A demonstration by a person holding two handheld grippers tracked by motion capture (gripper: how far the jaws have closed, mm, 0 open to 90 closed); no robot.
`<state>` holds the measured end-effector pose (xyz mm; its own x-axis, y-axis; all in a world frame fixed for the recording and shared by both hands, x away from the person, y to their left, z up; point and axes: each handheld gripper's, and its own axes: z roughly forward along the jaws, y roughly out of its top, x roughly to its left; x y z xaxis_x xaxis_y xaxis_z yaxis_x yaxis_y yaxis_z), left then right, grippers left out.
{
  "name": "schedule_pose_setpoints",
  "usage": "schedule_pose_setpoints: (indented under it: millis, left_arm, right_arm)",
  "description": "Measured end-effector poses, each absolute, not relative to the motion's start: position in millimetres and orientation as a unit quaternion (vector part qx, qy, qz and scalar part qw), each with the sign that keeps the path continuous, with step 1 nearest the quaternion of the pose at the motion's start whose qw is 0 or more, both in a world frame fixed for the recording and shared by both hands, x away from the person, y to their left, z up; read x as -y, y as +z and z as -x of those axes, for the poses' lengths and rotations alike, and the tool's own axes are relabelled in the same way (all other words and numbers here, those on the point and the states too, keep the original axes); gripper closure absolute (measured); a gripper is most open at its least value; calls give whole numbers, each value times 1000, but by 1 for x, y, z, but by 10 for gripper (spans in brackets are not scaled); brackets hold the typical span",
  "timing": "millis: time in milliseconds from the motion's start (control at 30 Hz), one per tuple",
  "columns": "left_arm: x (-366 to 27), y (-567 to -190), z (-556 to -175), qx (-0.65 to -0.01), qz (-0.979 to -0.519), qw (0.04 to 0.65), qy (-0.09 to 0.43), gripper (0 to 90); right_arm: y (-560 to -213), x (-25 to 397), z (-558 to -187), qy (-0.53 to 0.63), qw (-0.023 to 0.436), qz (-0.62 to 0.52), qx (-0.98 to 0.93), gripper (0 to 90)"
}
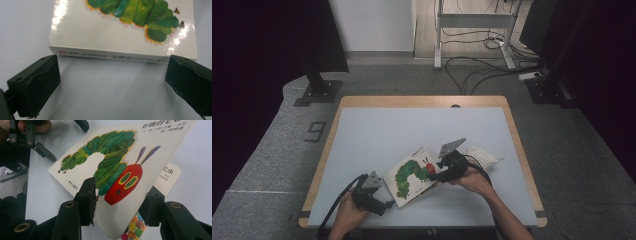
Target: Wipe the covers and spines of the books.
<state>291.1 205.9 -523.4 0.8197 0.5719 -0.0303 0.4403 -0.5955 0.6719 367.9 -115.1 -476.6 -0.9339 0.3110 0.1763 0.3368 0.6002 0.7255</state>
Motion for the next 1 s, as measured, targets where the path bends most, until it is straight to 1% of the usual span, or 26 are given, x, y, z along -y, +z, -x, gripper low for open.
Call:
schedule_pose_setpoints:
  millis: [200,533,767,1000]
  left_arm:
    - [-211,-516,-292,-302,-875,365,96,0]
    - [-208,-512,-292,-308,-872,370,88,0]
    - [-201,-509,-292,-302,-874,373,76,0]
    - [-194,-506,-294,-302,-877,365,77,0]
  right_arm:
    - [-477,119,-364,-409,11,180,895,536]
    - [-480,126,-356,-413,2,181,892,571]
    - [-486,131,-353,-416,3,185,891,580]
    - [-492,137,-350,-422,4,188,887,588]
